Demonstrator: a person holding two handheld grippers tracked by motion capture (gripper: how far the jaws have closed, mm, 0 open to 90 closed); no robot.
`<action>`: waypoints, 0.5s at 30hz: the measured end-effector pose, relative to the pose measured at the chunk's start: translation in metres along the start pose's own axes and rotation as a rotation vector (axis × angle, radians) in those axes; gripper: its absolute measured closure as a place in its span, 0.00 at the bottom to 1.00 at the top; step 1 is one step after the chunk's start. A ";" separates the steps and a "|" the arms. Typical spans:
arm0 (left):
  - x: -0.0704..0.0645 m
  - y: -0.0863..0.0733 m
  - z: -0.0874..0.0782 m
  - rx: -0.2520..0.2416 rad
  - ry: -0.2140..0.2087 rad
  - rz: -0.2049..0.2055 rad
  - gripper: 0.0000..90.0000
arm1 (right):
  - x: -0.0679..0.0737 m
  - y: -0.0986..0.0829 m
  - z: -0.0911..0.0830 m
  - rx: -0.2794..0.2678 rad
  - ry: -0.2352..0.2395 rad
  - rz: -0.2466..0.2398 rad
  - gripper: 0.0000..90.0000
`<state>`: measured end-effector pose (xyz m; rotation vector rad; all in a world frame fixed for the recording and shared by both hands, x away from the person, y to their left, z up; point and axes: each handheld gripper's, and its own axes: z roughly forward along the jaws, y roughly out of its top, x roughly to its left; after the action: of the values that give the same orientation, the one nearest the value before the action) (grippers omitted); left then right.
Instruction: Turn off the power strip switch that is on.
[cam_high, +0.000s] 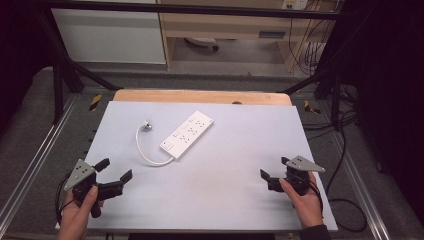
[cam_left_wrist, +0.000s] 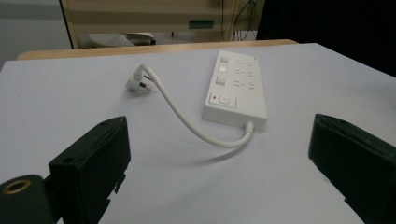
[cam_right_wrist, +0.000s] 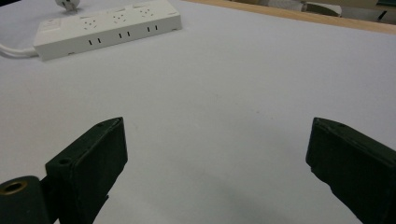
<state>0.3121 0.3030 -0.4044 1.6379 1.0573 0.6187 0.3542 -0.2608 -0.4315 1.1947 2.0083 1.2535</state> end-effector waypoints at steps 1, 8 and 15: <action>0.001 0.000 0.000 0.000 -0.001 0.001 0.06 | 0.000 0.000 0.001 0.003 -0.001 0.000 0.05; 0.001 0.000 -0.001 0.004 -0.005 0.003 0.06 | 0.002 0.001 0.002 -0.005 0.003 -0.015 0.05; -0.001 0.001 -0.001 -0.003 -0.011 0.001 0.06 | 0.003 0.002 0.000 -0.021 0.010 -0.015 0.03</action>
<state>0.3109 0.3025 -0.4027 1.6378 1.0473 0.6111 0.3539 -0.2576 -0.4297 1.1640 2.0027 1.2723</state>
